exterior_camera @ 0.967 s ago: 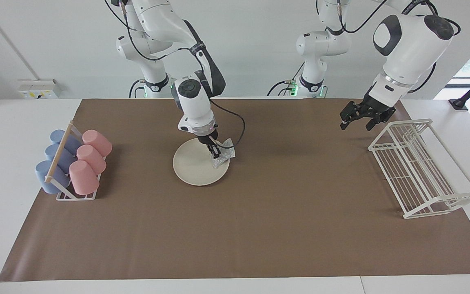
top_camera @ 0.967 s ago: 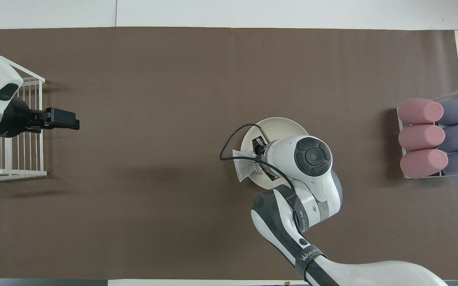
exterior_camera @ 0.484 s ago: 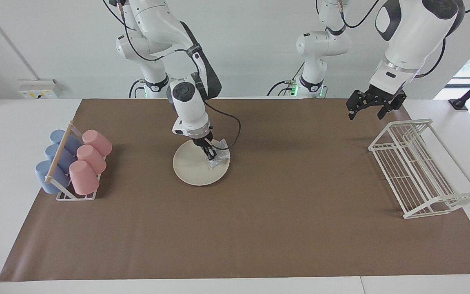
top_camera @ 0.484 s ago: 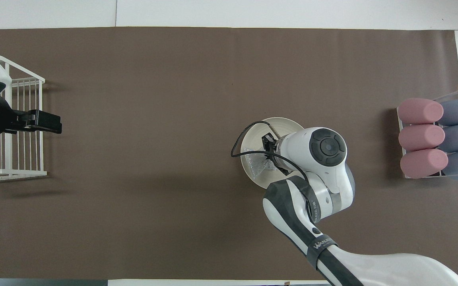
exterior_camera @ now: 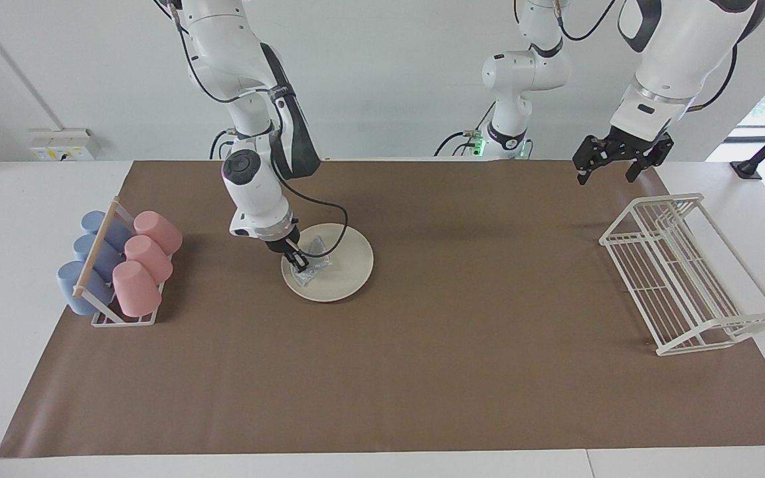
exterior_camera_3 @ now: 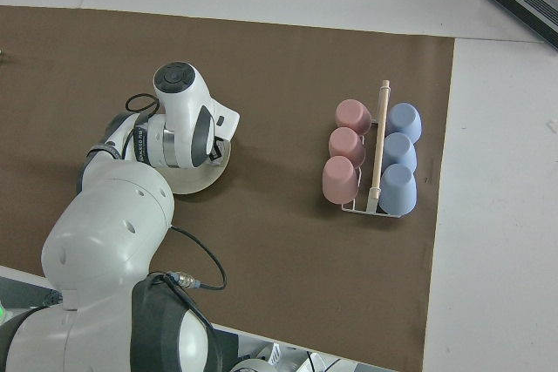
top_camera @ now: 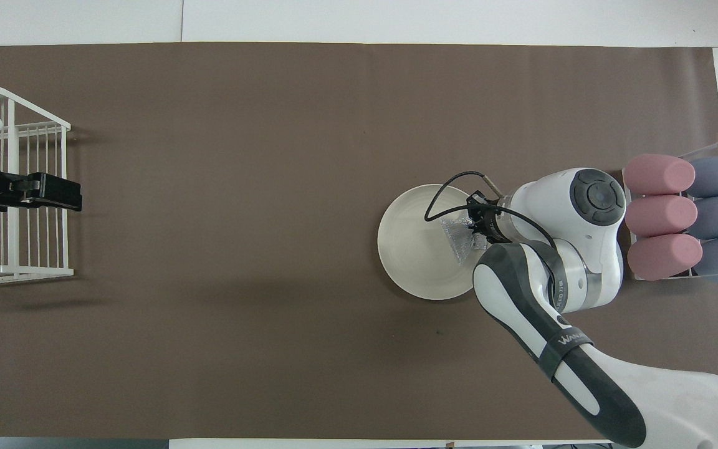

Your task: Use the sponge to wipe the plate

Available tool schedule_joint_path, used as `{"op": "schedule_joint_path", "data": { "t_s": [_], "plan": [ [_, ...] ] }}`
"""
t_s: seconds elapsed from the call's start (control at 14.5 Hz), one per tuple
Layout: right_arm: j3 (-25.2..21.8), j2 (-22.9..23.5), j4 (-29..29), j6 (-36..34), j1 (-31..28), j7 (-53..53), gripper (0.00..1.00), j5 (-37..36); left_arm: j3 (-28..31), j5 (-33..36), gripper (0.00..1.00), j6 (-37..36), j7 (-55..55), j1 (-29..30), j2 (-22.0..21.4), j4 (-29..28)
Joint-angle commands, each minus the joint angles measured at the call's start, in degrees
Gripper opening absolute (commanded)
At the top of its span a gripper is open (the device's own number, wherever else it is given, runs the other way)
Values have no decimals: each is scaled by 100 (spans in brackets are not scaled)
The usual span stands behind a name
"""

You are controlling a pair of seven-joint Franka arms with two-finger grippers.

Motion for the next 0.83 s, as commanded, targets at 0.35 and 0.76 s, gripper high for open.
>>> {"op": "schedule_joint_path", "data": {
  "t_s": [0.35, 0.76],
  "plan": [
    [44, 49, -60, 730, 1130, 2063, 0, 312, 41, 69, 100, -289, -116, -121, -136, 149],
    [9, -204, 789, -499, 1140, 2520, 0, 401, 420, -27, 100, -34, -125, -587, 31, 149]
  ]
}}
